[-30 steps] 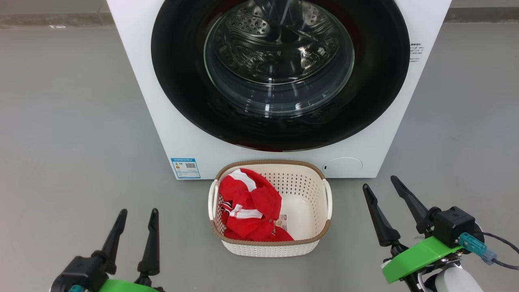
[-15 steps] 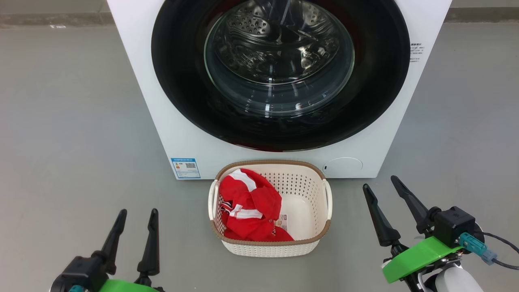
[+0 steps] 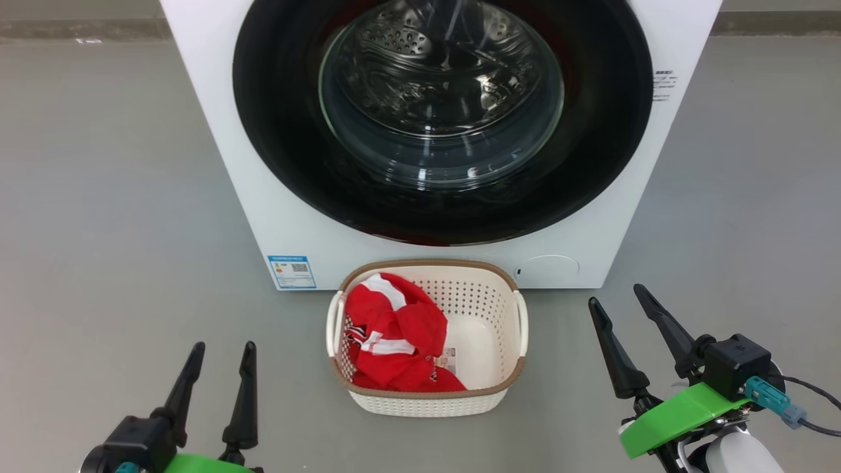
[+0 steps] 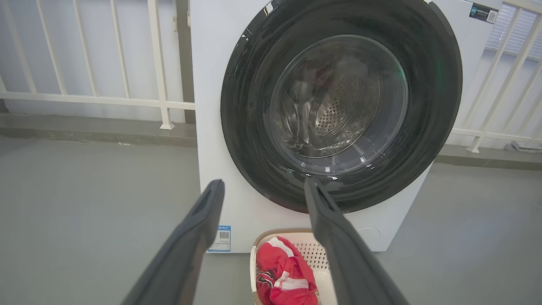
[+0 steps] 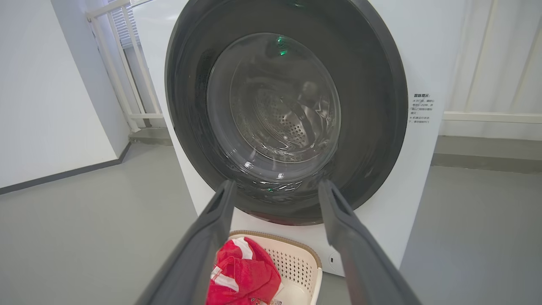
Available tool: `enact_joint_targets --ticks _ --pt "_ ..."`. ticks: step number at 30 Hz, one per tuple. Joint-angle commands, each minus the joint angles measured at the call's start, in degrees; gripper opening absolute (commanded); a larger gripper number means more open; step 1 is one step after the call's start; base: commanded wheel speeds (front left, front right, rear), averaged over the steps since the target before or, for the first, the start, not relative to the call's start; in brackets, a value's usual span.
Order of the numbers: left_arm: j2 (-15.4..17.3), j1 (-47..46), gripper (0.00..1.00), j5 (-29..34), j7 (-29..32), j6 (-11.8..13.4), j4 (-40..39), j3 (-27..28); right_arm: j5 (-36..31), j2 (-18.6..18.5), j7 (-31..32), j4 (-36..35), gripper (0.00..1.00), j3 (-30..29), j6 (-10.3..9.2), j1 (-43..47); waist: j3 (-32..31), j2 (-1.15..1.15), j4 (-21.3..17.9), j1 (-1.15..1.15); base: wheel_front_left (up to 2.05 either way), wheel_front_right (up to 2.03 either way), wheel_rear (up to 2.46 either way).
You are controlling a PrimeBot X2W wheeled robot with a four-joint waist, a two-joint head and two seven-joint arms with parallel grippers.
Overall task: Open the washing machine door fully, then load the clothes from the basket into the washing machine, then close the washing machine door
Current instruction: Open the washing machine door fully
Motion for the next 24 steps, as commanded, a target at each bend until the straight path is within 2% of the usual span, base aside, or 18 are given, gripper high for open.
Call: enact_joint_targets --ticks 1,15,24 --pt "0.67 -2.46 1.0 0.43 -0.7 -0.18 -1.12 1.94 -0.73 -0.23 -0.69 -1.38 1.0 0.94 -0.05 -2.16 0.05 0.0 0.0 0.0 1.01 1.01 -2.02" --pt "0.65 -2.35 1.0 -1.08 -0.7 -0.18 -1.51 1.61 -0.71 0.07 -0.69 -1.35 1.0 0.68 -0.05 -2.18 0.01 0.0 -0.07 0.0 1.16 1.16 -2.32" --pt "0.65 -2.27 1.0 -1.26 -0.7 -0.18 -1.27 1.34 -0.78 0.2 -0.69 -1.37 1.0 0.54 -0.05 -2.12 0.04 0.0 -0.24 0.0 0.52 0.52 -1.03"
